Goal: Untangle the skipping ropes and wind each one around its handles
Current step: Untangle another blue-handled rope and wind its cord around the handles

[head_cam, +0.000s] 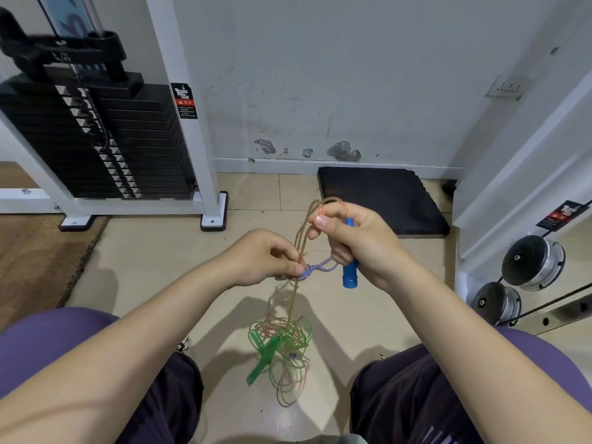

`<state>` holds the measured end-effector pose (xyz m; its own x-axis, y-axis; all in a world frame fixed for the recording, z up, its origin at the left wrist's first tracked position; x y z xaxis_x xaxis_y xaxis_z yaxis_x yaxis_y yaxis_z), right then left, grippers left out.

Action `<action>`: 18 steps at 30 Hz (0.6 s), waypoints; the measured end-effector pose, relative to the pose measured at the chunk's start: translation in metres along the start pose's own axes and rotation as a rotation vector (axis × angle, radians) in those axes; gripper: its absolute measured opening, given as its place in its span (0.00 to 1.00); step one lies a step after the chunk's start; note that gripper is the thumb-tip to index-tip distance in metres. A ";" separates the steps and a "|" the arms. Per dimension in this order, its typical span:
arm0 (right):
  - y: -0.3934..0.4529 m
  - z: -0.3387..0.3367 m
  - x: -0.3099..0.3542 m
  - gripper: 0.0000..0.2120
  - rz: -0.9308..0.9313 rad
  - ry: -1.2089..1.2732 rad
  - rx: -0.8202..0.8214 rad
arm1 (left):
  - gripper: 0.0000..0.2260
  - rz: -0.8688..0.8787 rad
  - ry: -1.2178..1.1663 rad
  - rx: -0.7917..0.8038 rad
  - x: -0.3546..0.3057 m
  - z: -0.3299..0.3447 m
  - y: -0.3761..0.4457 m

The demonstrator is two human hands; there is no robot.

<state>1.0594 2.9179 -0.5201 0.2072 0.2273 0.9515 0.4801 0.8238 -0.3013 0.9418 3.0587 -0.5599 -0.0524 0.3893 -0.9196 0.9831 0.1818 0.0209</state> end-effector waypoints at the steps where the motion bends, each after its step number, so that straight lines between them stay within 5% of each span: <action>1: 0.000 0.000 0.000 0.10 -0.005 -0.004 -0.008 | 0.02 0.000 0.003 -0.042 0.001 -0.002 0.000; 11: 0.001 0.006 -0.021 0.05 0.211 -0.438 0.025 | 0.08 0.121 -0.532 -0.387 -0.024 -0.015 0.000; 14: 0.000 0.005 -0.016 0.09 0.158 -0.394 -0.017 | 0.11 0.110 -0.470 -0.297 -0.022 -0.017 0.000; 18: -0.002 0.004 -0.006 0.08 0.088 -0.183 0.007 | 0.11 -0.010 -0.205 0.020 -0.003 -0.007 0.000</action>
<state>1.0545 2.9172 -0.5249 0.0895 0.3888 0.9170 0.4612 0.7998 -0.3842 0.9403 3.0632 -0.5543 -0.0274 0.1953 -0.9804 0.9862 0.1655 0.0054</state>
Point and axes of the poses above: each hand's wrist, its own y-axis towards the middle knuckle, its own z-axis out of the palm, x = y × z, the point moved 2 cm from there along y, towards the middle knuckle, and after that the axes turned 14 degrees about z, right-handed, at the moved point
